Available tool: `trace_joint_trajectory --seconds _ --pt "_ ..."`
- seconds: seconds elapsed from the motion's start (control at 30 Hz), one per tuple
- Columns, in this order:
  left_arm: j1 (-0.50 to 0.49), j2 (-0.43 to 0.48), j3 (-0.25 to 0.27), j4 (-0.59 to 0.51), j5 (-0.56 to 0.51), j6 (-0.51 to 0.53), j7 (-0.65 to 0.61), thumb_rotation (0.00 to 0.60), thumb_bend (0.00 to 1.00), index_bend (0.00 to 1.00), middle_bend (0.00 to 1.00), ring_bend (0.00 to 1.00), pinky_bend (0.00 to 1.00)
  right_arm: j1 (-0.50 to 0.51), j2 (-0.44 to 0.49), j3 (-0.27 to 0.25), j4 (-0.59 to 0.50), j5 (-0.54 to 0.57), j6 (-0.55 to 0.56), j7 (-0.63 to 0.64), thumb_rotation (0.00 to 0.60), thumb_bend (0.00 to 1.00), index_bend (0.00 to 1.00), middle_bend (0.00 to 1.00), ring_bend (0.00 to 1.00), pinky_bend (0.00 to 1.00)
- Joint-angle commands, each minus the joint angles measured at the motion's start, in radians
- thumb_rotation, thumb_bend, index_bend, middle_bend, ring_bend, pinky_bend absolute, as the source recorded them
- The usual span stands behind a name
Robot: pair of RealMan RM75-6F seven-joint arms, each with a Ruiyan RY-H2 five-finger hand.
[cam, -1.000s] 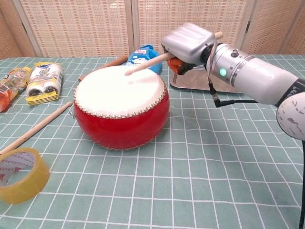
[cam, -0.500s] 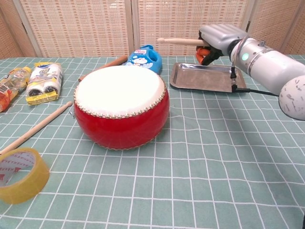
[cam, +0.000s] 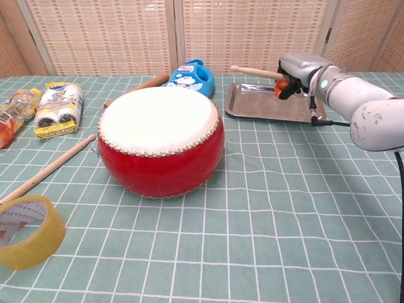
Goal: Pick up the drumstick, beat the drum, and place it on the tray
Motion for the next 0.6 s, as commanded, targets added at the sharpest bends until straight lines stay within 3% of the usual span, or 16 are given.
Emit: trace_joint_trajectory --seconds 0.03,0.3,0.5,0.6 --pt "0.001 0.001 -0.001 -0.002 -0.004 -0.002 0.002 0.600 0.26 0.03 0.00 0.00 0.01 0.029 -0.037 0.000 0.070 -0.020 -0.039 0.067 0.600 0.53 0.65 0.64 0.54 0.52" --pt "0.002 0.005 -0.003 -0.006 -0.012 -0.006 0.006 0.600 0.25 0.03 0.00 0.00 0.01 0.054 -0.072 0.001 0.178 -0.042 -0.082 0.156 0.600 0.49 0.57 0.53 0.44 0.42" --pt "0.001 0.007 -0.003 -0.009 -0.015 -0.011 0.008 0.600 0.25 0.03 0.00 0.00 0.01 0.074 -0.090 0.014 0.228 -0.035 -0.125 0.151 0.600 0.48 0.51 0.48 0.36 0.36" --pt "0.000 0.007 -0.004 -0.009 -0.016 -0.014 0.008 0.600 0.26 0.03 0.00 0.00 0.01 0.081 -0.097 0.024 0.243 -0.027 -0.140 0.137 0.600 0.48 0.44 0.43 0.29 0.30"
